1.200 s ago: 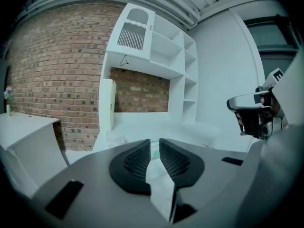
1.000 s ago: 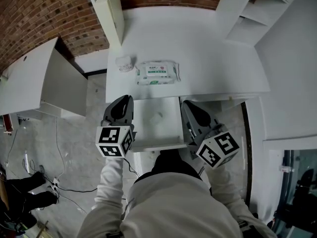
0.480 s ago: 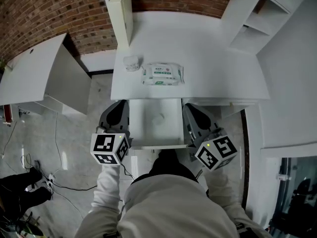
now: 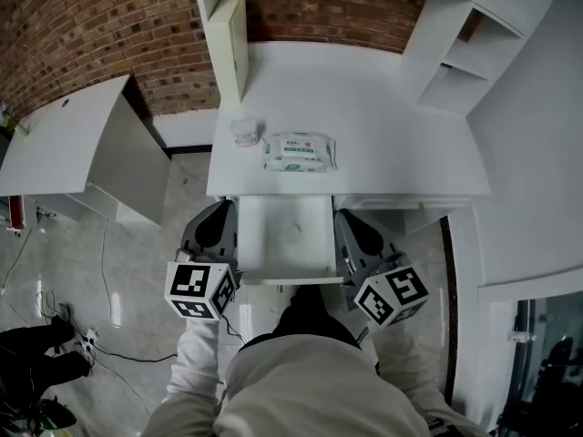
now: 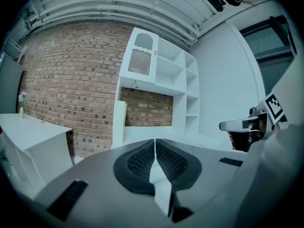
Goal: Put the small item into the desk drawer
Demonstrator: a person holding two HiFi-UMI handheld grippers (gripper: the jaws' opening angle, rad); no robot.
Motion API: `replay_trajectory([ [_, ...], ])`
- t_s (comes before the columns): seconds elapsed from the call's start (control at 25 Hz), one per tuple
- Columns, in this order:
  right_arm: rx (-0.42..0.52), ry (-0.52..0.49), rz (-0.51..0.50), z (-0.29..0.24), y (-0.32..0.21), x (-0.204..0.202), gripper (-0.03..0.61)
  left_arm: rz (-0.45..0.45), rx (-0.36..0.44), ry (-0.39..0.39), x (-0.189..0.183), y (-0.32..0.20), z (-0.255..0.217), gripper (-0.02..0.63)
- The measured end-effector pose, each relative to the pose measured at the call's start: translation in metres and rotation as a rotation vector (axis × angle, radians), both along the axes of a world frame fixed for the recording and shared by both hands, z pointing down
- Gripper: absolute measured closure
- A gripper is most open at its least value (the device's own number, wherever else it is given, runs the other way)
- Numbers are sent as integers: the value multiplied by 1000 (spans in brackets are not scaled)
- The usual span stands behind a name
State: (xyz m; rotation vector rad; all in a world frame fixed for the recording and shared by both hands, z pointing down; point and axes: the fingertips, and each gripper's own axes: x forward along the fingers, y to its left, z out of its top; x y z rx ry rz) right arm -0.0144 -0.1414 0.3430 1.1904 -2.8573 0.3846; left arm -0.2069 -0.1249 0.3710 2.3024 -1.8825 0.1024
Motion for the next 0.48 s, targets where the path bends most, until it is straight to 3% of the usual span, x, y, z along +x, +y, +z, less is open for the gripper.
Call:
replay_trajectory([
  [0.48, 2, -12, -3, -3, 10, 0, 551, 11, 5, -14, 8, 14, -5, 589],
])
